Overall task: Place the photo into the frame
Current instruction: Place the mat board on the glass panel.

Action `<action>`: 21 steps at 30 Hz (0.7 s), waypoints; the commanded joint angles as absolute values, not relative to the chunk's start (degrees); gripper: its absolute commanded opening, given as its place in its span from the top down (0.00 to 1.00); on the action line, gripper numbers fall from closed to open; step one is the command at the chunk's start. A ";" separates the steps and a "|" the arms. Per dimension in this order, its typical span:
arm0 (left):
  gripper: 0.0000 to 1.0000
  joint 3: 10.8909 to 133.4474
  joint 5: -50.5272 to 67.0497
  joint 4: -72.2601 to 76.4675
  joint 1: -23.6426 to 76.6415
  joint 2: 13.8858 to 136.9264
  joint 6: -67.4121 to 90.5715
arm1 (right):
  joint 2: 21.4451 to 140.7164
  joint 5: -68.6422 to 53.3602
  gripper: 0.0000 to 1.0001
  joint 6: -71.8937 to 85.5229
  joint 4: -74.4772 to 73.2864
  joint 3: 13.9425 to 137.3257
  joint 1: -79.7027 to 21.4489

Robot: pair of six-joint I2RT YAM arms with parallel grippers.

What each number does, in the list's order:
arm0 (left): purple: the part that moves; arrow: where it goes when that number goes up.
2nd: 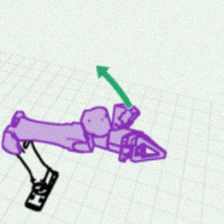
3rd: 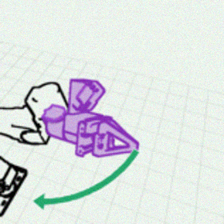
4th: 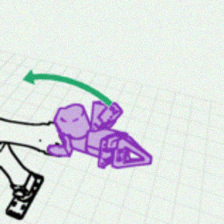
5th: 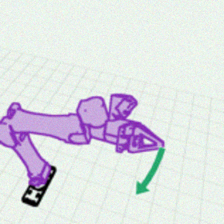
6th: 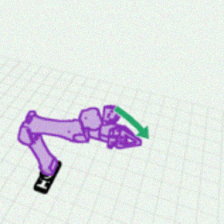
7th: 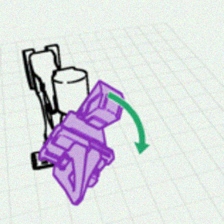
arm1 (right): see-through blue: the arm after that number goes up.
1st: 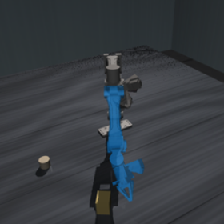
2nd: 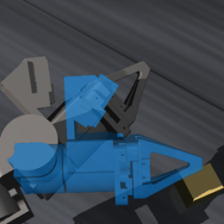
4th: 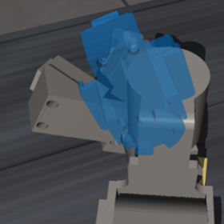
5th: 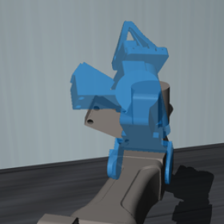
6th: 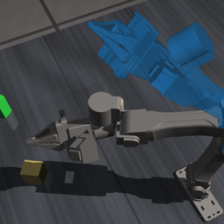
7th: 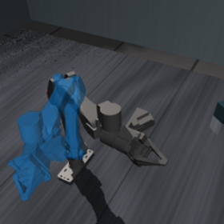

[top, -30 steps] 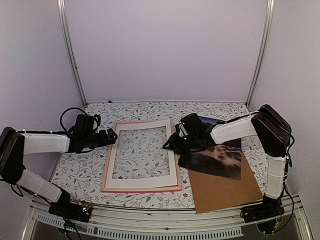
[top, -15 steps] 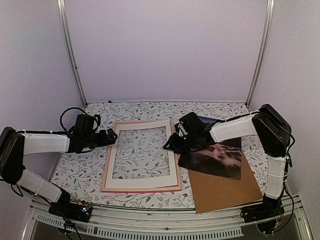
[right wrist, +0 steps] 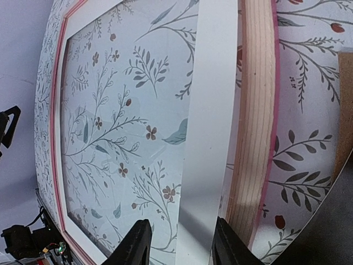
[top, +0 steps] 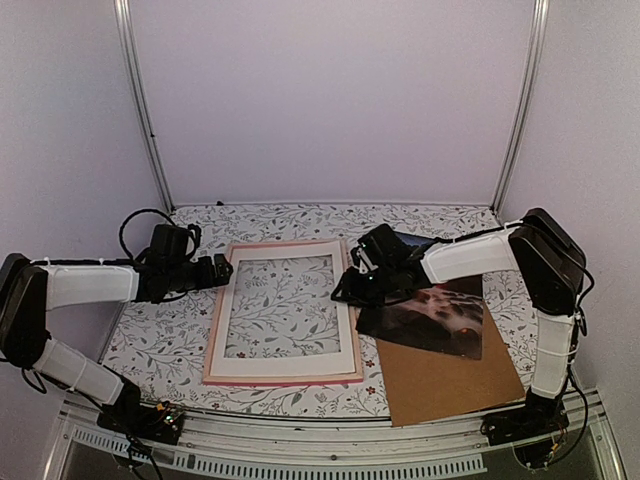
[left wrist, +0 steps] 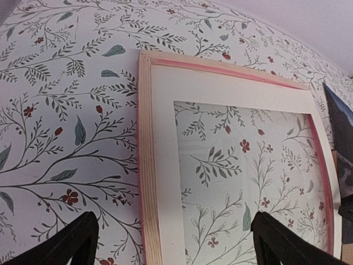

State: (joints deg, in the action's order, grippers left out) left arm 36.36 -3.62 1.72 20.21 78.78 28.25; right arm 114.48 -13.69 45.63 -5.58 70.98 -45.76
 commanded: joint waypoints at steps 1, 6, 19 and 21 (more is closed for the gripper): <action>0.00 37.90 -4.61 0.79 20.58 78.88 26.78 | 111.89 -11.76 0.60 44.43 -6.84 71.98 -46.14; 0.00 37.87 -5.51 0.18 20.61 78.93 26.49 | 111.64 -11.09 0.60 43.86 -7.35 71.90 -46.33; 0.00 37.80 -6.41 -1.76 20.45 78.60 26.03 | 111.01 -8.02 0.60 41.78 -9.85 72.97 -46.76; 0.00 37.84 -6.39 -1.89 20.44 78.61 25.89 | 110.97 -7.72 0.60 41.36 -10.30 73.20 -46.85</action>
State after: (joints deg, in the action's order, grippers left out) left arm 36.60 -5.69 -0.47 20.21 78.78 26.83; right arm 113.32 -9.91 42.85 -8.75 71.57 -46.37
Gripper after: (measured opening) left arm 0.997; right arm 0.396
